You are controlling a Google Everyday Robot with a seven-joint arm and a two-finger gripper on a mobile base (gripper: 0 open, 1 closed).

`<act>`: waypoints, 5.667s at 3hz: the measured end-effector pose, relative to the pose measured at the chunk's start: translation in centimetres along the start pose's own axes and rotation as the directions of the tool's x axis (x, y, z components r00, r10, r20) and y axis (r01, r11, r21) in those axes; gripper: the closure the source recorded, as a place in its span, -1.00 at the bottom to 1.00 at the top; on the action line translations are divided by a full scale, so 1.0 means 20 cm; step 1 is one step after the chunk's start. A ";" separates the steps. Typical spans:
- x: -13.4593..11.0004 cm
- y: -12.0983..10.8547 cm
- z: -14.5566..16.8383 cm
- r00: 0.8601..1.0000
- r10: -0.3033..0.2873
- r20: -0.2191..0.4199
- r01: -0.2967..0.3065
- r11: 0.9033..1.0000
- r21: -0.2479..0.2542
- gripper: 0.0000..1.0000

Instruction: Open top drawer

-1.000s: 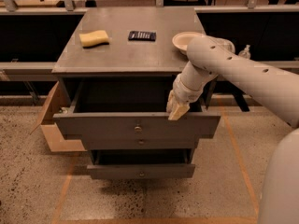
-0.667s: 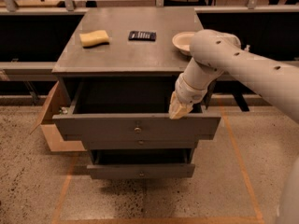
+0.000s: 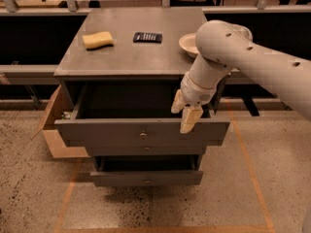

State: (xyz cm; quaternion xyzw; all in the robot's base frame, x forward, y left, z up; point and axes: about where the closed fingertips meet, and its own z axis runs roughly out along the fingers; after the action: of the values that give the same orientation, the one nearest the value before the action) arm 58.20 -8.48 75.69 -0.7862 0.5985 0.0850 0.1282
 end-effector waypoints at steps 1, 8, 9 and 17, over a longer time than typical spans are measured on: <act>0.00 -0.05 -0.01 1.000 0.012 -0.011 -0.011 0.999 0.048 0.25; 0.21 -0.37 0.47 0.997 -0.033 -0.075 0.044 0.987 0.154 1.00; 0.21 -0.24 0.49 0.997 -0.008 -0.081 0.015 0.995 0.095 1.00; 0.12 0.43 0.02 0.991 0.126 0.038 -0.131 0.980 0.151 1.00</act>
Offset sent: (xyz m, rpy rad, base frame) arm 0.0582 0.0019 0.0153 0.0169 -0.1907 -0.0859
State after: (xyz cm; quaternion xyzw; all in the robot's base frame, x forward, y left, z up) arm 50.46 -12.66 73.71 -0.7325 0.6509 0.0578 0.1910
